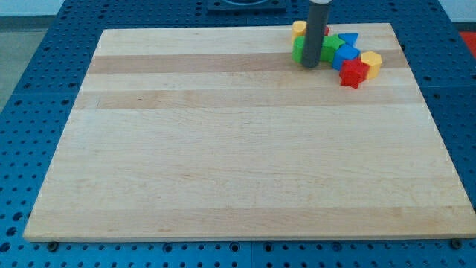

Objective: Push the yellow heart towards the right top corner

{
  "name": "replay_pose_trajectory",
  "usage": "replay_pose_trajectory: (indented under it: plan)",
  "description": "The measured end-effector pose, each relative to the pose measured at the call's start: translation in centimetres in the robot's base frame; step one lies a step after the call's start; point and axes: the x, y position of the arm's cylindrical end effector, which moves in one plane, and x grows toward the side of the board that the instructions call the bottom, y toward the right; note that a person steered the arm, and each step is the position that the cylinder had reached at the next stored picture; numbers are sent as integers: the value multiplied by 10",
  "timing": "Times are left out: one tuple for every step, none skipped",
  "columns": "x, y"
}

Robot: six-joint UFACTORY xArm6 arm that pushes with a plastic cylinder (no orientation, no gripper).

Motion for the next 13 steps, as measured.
replay_pose_trajectory:
  plan:
    - [-2,13]
    - [1,14]
    - [15,-3]
    - [28,-24]
    - [31,-51]
    - [14,-74]
    - [-27,-82]
    - [-81,-81]
    - [-98,-78]
    - [-92,-39]
    - [-89,-15]
    - [-89,-6]
    - [-89,10]
